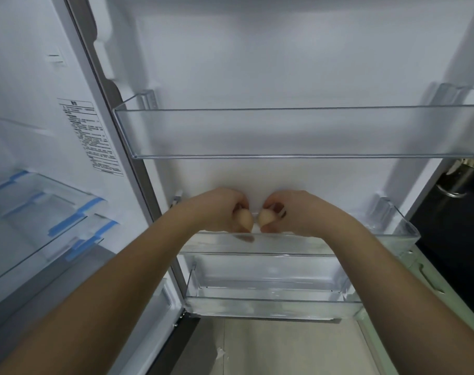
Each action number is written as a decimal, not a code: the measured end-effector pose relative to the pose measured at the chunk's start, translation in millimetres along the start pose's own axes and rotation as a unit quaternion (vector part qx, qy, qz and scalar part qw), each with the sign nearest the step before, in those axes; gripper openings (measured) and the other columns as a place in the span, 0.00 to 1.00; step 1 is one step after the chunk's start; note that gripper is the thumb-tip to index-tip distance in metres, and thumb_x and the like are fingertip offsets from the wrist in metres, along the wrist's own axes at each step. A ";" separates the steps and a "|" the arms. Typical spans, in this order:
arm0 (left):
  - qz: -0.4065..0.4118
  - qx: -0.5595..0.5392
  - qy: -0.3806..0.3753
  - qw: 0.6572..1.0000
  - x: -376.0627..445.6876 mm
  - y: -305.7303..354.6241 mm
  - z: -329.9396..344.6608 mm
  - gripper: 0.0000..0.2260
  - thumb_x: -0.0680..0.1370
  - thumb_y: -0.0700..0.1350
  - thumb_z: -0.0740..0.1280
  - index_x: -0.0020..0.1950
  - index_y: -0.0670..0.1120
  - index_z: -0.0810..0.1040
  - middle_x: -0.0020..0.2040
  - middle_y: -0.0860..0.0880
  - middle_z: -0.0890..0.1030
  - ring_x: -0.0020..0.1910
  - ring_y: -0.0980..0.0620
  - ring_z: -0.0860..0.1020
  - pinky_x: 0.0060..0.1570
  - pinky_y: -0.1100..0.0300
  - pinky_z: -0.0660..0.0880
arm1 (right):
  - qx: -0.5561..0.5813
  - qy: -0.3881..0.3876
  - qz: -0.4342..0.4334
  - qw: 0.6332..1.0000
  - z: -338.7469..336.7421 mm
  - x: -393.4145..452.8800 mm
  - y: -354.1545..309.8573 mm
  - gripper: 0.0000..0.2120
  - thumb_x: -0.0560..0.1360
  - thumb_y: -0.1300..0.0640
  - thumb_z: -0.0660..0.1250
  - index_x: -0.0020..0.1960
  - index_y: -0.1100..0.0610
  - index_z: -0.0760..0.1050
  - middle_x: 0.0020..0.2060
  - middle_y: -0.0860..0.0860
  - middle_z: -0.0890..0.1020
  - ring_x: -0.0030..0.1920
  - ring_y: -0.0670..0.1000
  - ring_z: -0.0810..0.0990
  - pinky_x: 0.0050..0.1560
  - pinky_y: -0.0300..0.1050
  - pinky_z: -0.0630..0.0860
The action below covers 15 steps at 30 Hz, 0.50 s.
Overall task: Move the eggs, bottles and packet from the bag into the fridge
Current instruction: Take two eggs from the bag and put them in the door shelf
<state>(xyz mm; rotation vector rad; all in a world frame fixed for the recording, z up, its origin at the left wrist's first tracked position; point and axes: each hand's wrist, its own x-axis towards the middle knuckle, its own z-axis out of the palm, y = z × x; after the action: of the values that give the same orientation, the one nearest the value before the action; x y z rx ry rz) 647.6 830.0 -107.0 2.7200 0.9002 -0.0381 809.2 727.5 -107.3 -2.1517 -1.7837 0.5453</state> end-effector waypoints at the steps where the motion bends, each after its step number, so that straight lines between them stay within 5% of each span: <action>1: -0.002 0.001 0.001 1.000 -0.9 0.7 -0.3 0.19 0.73 0.50 0.73 0.61 0.47 0.78 0.55 0.49 0.80 0.51 0.49 0.77 0.51 0.60 0.73 | 0.007 0.000 0.000 1.000 0.0 -0.9 2.7 0.23 0.68 0.45 0.74 0.61 0.48 0.75 0.51 0.44 0.78 0.49 0.46 0.77 0.51 0.41 0.75; 15: -0.081 -0.066 0.051 0.993 -31.7 -5.1 -3.2 0.22 0.76 0.62 0.66 0.66 0.54 0.73 0.56 0.54 0.76 0.51 0.55 0.77 0.50 0.60 0.73 | -0.013 0.044 -0.034 0.998 -0.9 -22.8 4.9 0.21 0.75 0.38 0.63 0.64 0.47 0.73 0.56 0.48 0.76 0.53 0.49 0.75 0.54 0.44 0.72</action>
<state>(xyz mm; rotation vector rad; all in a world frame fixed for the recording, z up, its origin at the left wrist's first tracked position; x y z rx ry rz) 618.9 816.4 -101.7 2.5412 1.1099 0.1245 810.2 704.3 -106.4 -2.0895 -1.8175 0.4068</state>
